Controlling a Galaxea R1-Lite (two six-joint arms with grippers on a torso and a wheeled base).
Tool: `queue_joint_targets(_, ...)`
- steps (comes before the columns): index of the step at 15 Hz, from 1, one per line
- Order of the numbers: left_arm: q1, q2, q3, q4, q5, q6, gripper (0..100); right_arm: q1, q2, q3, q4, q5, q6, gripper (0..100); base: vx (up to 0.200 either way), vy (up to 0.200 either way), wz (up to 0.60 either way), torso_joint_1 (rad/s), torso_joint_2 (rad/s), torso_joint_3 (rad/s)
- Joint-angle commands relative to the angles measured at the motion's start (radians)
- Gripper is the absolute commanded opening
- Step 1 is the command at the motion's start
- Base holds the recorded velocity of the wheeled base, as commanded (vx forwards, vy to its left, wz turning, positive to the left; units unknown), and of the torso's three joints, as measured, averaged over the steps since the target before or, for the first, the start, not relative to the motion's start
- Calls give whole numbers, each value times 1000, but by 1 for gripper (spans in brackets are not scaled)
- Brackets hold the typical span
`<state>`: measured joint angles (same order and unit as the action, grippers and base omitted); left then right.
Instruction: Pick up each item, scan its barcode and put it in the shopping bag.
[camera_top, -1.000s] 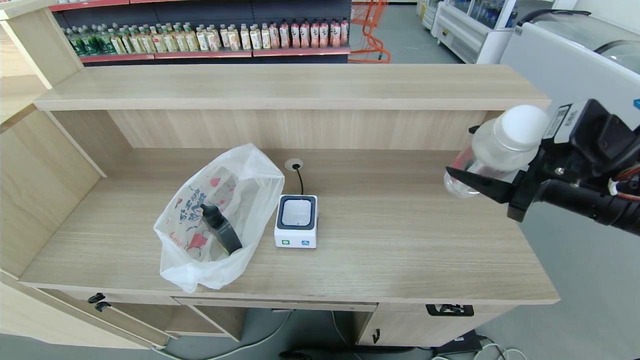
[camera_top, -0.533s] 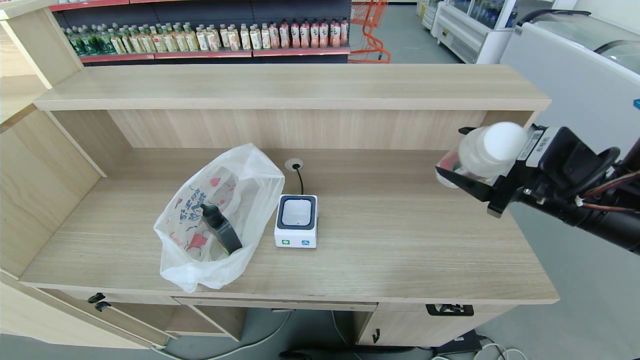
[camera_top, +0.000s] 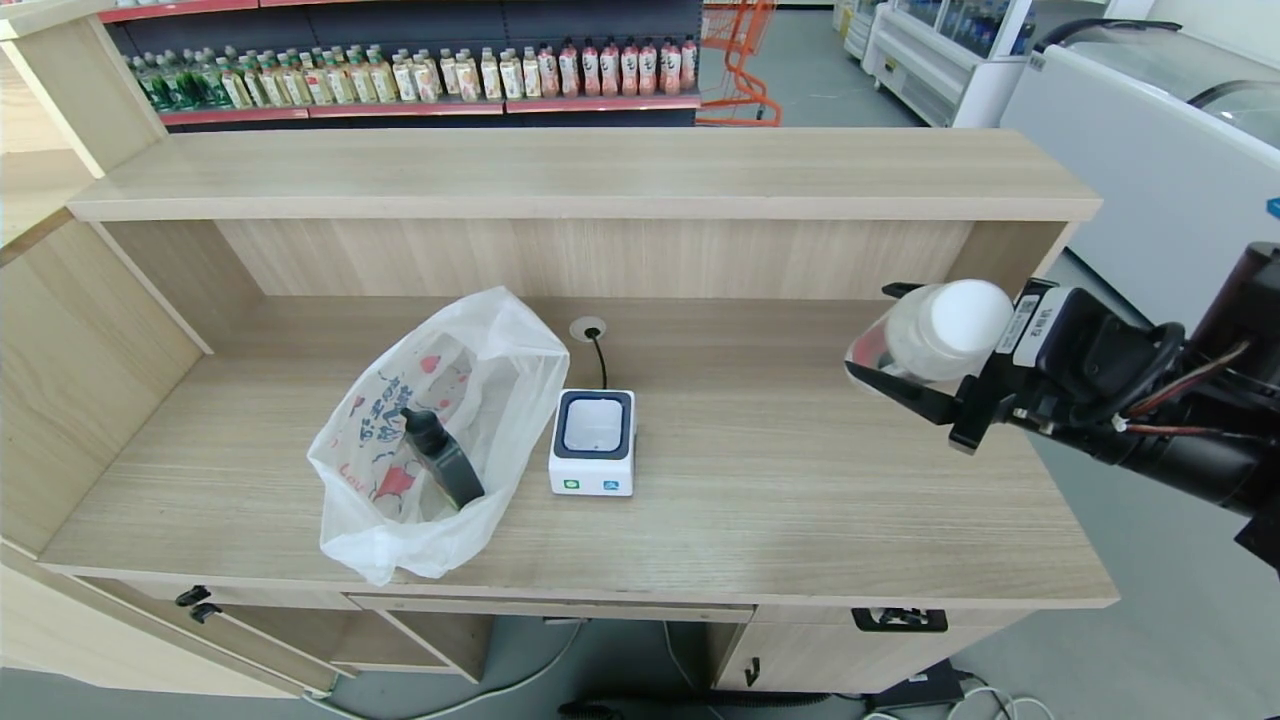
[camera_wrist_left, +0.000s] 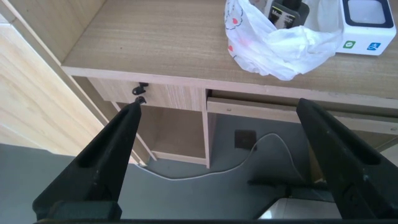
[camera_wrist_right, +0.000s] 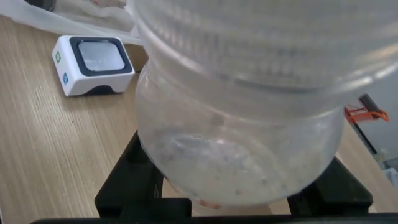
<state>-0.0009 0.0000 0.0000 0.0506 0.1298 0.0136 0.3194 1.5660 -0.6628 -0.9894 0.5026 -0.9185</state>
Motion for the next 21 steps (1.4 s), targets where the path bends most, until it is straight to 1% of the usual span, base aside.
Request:
queue_joint_targets(1, -1, 0, 0, 0, 1, 0, 100, 6, 9, 0, 0, 8, 0, 0, 0, 0, 0, 0, 0, 0)
queue_joint_targets(10, -1, 0, 0, 0, 1, -1, 100, 49, 54, -5, -3, 85, 17, 0, 0, 200, 0, -1, 2, 3)
queue_joint_targets(15, -1, 0, 0, 0, 1, 2, 100, 44, 132, -11, -68, 120, 47, 0, 0, 0, 0, 0, 0, 0)
queue_joint_targets(16, -1, 0, 0, 0, 1, 0, 100, 44, 152, -11, -80, 134, 53, 0, 200, 0, 0, 7, 2, -2)
queue_joint_targets(17, 1, 0, 0, 0, 1, 0, 100, 44, 166, -9, -97, 146, 69, 0, 200, 0, 0, 2, 2, -2)
queue_joint_targets(19, -1, 0, 0, 0, 1, -1, 100, 49, 209, -17, -144, 171, 129, 0, 0, 0, 0, 0, 0, 0)
queue_joint_targets(21, -1, 0, 0, 0, 1, 0, 100, 49, 263, -24, -213, 198, 161, 0, 0, 0, 0, 0, 0, 0)
